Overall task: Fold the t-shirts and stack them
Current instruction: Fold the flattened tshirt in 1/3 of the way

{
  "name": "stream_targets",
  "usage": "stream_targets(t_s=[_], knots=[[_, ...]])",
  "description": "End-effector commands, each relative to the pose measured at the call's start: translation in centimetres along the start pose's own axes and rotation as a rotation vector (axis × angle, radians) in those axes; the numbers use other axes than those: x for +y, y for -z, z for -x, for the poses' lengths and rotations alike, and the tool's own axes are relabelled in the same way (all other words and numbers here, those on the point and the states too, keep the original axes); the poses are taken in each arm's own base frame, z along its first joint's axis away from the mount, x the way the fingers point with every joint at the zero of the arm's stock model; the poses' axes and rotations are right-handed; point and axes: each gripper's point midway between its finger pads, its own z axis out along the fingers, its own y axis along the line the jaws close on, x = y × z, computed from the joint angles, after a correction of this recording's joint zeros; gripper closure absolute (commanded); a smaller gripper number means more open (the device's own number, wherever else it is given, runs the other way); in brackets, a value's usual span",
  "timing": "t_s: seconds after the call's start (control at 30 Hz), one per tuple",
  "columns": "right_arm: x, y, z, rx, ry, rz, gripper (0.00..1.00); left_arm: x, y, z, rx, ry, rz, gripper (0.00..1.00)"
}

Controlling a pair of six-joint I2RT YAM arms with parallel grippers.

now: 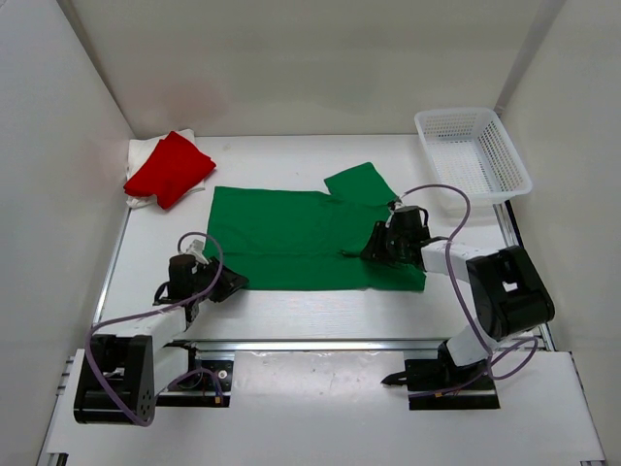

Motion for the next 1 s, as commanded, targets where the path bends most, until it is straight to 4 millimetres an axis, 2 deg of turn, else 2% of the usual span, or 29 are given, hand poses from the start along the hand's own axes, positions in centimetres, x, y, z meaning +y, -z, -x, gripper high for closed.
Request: stream_targets(t_s=[0.0,0.1,0.2,0.27,0.3,0.37,0.43,0.5,0.57,0.6,0.63,0.67,0.7,0.73,0.83,0.87,0.9,0.93,0.97], knots=[[1.2,-0.7,1.5,-0.037,0.014,0.039,0.73,-0.9,0.2,-0.1,0.001,-0.036,-0.03,0.63],[1.7,-0.9,2.1,-0.049,0.019,0.049,0.82,-0.9,0.4,0.0,-0.005,-0.049,-0.036,0.63],[2.5,-1.2,3.7,-0.06,0.034,0.06,0.89,-1.2,0.4,0.0,-0.002,-0.07,-0.037,0.63],[3.6,-1.4,6.3,-0.099,0.043,0.074,0.9,-1.4,0.4,0.0,-0.004,-0.083,-0.037,0.63],[3.3,-1.9,6.1,-0.08,0.037,0.064,0.9,-1.2,0.4,0.0,-0.007,-0.084,-0.032,0.63],[4.6,-2.5,9.1,-0.11,0.04,0.09,0.91,-1.5,0.4,-0.1,-0.007,-0.088,-0.045,0.63],[5.3,-3.4,10.3,-0.086,0.029,0.119,0.92,-1.8,0.4,-0.1,-0.008,-0.087,-0.05,0.63],[6.7,-3.1,11.7,-0.098,0.04,0.145,0.84,-2.4,0.3,-0.3,-0.004,-0.1,-0.059,0.63],[7.0,-2.2,10.9,-0.092,0.069,0.116,0.7,-2.8,0.3,-0.5,-0.002,-0.121,-0.062,0.63],[6.9,-1.5,10.8,-0.113,0.084,0.106,0.7,-3.3,0.2,-0.5,-0.008,-0.14,-0.069,0.63],[7.5,-0.3,11.0,-0.135,0.086,0.129,0.69,-3.8,0.1,-0.8,0.001,-0.158,-0.079,0.63],[6.6,-0.2,9.6,-0.118,0.077,0.113,0.69,-4.0,0.0,-0.7,-0.007,-0.174,-0.069,0.63],[6.2,0.6,8.4,-0.122,0.086,0.101,0.71,-4.6,-0.2,-0.6,-0.015,-0.202,-0.067,0.64],[5.9,1.4,8.2,-0.139,0.082,0.09,0.75,-5.4,-0.4,-1.1,0.002,-0.229,-0.073,0.63],[4.5,2.0,3.1,-0.076,0.072,0.104,0.85,-7.8,-1.2,-1.7,0.035,-0.318,-0.093,0.62],[4.7,2.4,2.3,-0.073,0.081,0.101,0.89,-8.6,-1.6,-1.8,0.049,-0.346,-0.094,0.63],[4.4,2.3,0.4,-0.038,0.099,0.089,0.9,-8.2,-1.9,-2.0,0.065,-0.354,-0.076,0.63],[3.6,2.5,-1.0,-0.026,0.099,0.048,0.9,-8.5,-2.2,-1.9,0.08,-0.355,-0.078,0.63],[2.6,2.8,-2.0,-0.024,0.097,0.017,0.9,-7.9,-2.6,-1.9,0.101,-0.336,-0.071,0.63]])
